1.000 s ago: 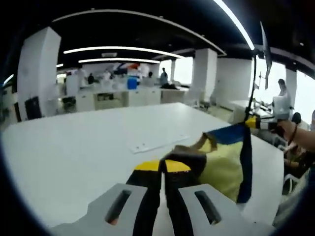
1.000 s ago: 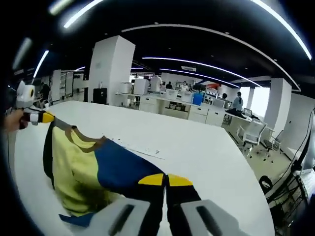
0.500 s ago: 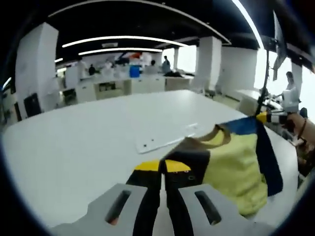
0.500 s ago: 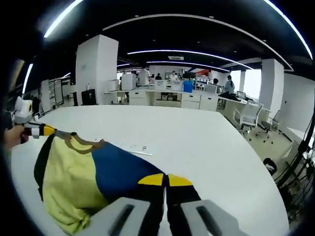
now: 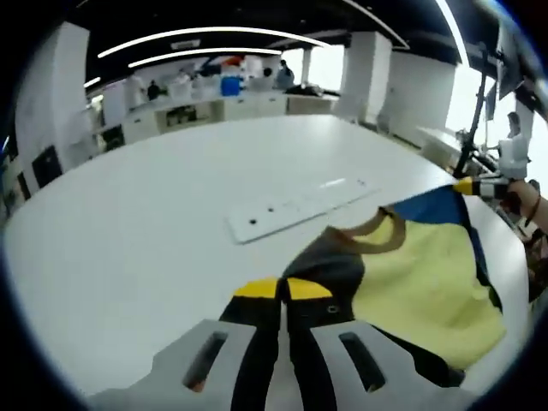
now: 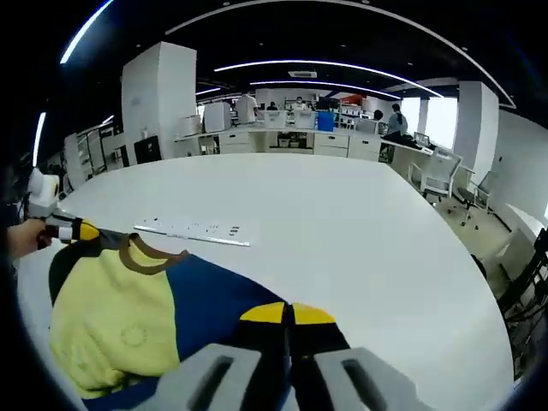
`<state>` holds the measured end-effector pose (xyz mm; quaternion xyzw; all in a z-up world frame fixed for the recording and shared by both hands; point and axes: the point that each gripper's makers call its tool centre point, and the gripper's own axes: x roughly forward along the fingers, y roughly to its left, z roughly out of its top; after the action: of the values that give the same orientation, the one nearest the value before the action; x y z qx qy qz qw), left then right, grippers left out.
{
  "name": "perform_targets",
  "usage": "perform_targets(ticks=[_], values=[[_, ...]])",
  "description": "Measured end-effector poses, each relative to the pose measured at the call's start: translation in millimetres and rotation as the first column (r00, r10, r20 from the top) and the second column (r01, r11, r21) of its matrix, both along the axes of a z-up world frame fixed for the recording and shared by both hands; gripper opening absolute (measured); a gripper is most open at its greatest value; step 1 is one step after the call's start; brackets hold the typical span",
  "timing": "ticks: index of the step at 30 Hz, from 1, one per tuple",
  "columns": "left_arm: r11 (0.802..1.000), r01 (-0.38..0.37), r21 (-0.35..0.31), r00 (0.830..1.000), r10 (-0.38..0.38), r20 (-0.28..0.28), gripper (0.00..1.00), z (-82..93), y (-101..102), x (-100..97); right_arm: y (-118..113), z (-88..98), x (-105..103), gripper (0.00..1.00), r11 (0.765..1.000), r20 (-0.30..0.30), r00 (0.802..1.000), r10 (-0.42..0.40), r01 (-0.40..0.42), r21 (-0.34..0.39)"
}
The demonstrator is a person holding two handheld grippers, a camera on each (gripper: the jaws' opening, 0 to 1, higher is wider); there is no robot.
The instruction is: Fold the garment on the visible template until the final outline fits inside the template.
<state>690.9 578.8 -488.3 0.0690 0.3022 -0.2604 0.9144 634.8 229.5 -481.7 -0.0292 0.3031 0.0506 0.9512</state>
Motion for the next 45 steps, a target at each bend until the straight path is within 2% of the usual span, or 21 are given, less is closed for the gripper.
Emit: perform_targets(ticks=[4, 7, 10, 11, 13, 16, 18, 21, 25, 28, 30, 33, 37, 40, 45], values=[[0.999, -0.026, -0.019, 0.999, 0.025, -0.022, 0.00, -3.8, -2, 5.0, -2, -13.6, 3, 0.00, 1.000, -0.034, 0.999, 0.006, -0.006, -0.009], [0.999, -0.012, 0.044, 1.000, 0.013, -0.028, 0.00, -10.4, 0, 3.7, -5, -20.8, 0, 0.00, 1.000, -0.058, 0.998, 0.000, -0.001, -0.006], [0.999, -0.026, 0.032, 0.998, 0.028, -0.048, 0.00, -11.4, 0, 2.5, -3, -21.8, -1, 0.00, 1.000, -0.061, 0.998, 0.005, -0.005, 0.000], [0.999, -0.042, 0.028, 0.998, 0.043, -0.048, 0.02, -10.5, 2, 3.1, -2, -21.6, -1, 0.00, 1.000, -0.059, 0.998, 0.011, -0.011, 0.003], [0.997, -0.069, 0.018, 0.997, 0.070, -0.042, 0.14, -5.9, 5, 3.5, 2, -21.0, -1, 0.00, 1.000, -0.058, 0.998, 0.025, -0.025, 0.002], [0.997, -0.074, 0.000, 0.997, 0.074, -0.015, 0.26, 4.8, 6, 0.6, 7, -17.6, -1, 0.11, 0.999, -0.045, 0.998, 0.040, -0.040, 0.006], [0.995, -0.084, -0.060, 0.996, 0.085, 0.022, 0.34, 17.2, 4, 1.0, 9, -14.0, -2, 0.20, 0.999, -0.039, 0.998, 0.045, -0.044, 0.011], [0.993, -0.082, -0.084, 0.995, 0.086, 0.044, 0.45, 29.4, 6, -5.6, 17, -6.2, -4, 0.37, 0.995, -0.028, 0.998, 0.051, -0.049, 0.082], [0.993, -0.036, -0.115, 0.996, 0.045, 0.081, 0.54, 45.2, 0, -21.1, 31, 0.9, -14, 0.55, 0.986, -0.031, 0.996, 0.081, -0.075, 0.148], [0.994, 0.020, -0.111, 0.989, -0.003, 0.148, 0.62, 58.7, -4, -32.9, 49, 6.6, -31, 0.61, 0.974, -0.044, 0.991, 0.124, -0.114, 0.195], [0.992, 0.046, -0.116, 0.988, -0.028, 0.152, 0.67, 62.4, -6, -44.0, 58, 8.3, -40, 0.63, 0.966, -0.055, 0.988, 0.142, -0.126, 0.228], [0.989, 0.079, -0.127, 0.986, -0.059, 0.154, 0.71, 66.1, -7, -57.8, 70, 11.8, -56, 0.68, 0.958, -0.057, 0.981, 0.183, -0.165, 0.234], [0.988, 0.107, -0.116, 0.982, -0.086, 0.168, 0.76, 67.7, -9, -78.5, 89, 16.4, -83, 0.71, 0.940, -0.057, 0.966, 0.252, -0.230, 0.252], [0.987, 0.131, -0.091, 0.976, -0.112, 0.187, 0.78, 66.1, -11, -93.0, 94, 19.4, -92, 0.71, 0.932, -0.028, 0.962, 0.272, -0.256, 0.257], [0.983, 0.144, -0.118, 0.974, -0.120, 0.192, 0.79, 64.4, -18, -119.6, 106, 23.5, -115, 0.70, 0.921, -0.004, 0.953, 0.303, -0.292, 0.259]])
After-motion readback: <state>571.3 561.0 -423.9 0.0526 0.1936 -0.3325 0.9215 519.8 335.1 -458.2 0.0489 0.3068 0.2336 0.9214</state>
